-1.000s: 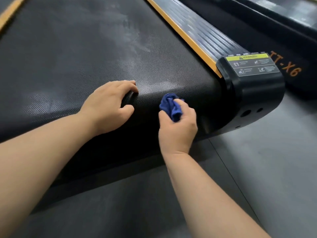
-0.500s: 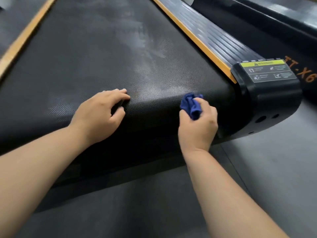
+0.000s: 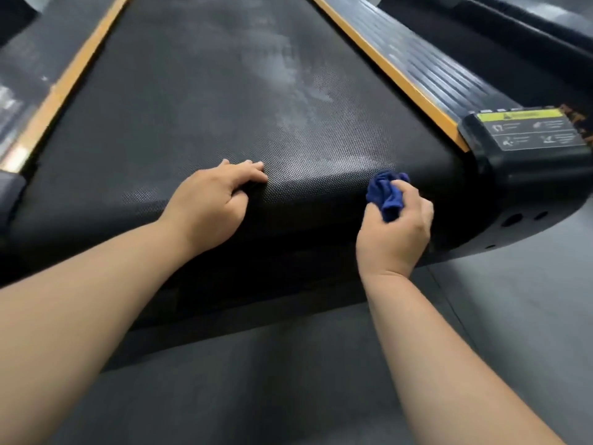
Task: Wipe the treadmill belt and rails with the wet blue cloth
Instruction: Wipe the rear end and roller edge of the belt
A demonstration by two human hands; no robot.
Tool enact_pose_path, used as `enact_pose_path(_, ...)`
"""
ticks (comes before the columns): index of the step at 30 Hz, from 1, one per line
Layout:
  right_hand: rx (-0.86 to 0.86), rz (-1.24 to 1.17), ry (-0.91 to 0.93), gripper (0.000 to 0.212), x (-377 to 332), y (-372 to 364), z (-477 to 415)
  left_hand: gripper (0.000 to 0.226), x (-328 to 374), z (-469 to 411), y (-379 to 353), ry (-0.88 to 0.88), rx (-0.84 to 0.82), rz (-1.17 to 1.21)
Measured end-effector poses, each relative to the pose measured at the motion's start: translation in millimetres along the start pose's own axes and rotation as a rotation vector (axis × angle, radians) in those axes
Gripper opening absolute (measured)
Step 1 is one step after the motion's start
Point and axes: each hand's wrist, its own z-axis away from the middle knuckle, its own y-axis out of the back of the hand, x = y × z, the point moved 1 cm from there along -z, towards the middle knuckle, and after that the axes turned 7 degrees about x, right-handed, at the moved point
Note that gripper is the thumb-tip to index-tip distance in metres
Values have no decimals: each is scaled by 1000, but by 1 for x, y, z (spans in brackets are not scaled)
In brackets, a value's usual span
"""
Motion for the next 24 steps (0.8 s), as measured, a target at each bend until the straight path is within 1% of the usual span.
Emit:
enact_pose_path(2, -63, -49, 55, 37, -13, -10, 33, 57, 1, -1, -1, -1, -5, 2)
enact_pose_path(6, -329, -175, 193, 36, -34, -21, 84, 58, -1, -2, 1, -3, -23, 5)
enact_pose_path(7, -345, -179, 223, 35, -33, -18, 81, 57, 0, -3, 1, 1, -22, 13)
enact_pose_path(8, -298, -161, 209, 36, -26, -12, 72, 55, 0, -1, 2, 5, -22, 19)
enact_pose_path(9, -193, -133, 120, 36, -13, -5, 57, 54, 0, 0, 2, 11, -19, 22)
enact_pose_path(10, -37, -97, -56, 35, 2, 2, 37, 54, 1, 1, 2, 16, -16, 26)
enact_pose_path(11, 126, -94, -287, 34, 17, 10, 16, 54, 1, 3, 3, 20, -14, 30)
enact_pose_path(12, 226, -100, -516, 33, 28, 14, 0, 54, 1, 4, 3, 22, -14, 30)
enact_pose_path(13, 237, -93, -681, 34, 34, 13, -6, 53, 1, 4, 3, 25, -16, 25)
enact_pose_path(14, 179, -88, -757, 37, 33, 8, -5, 53, 1, 4, 2, 24, -18, 22)
enact_pose_path(15, 119, -121, -795, 38, 28, -1, 1, 54, 1, 3, 2, 20, -18, 20)
enact_pose_path(18, 68, -223, -913, 39, 2, -22, 34, 58, 1, 2, 1, 16, -16, 10)
enact_pose_path(20, -7, -291, -1001, 39, -7, -32, 55, 58, 1, 1, 0, 19, -10, -9)
enact_pose_path(21, -71, -334, -1052, 37, -12, -38, 68, 57, 1, 1, 0, 21, -5, -26)
enact_pose_path(24, -356, -512, -1210, 27, -34, -45, 106, 55, 1, 0, 1, -3, -3, -49)
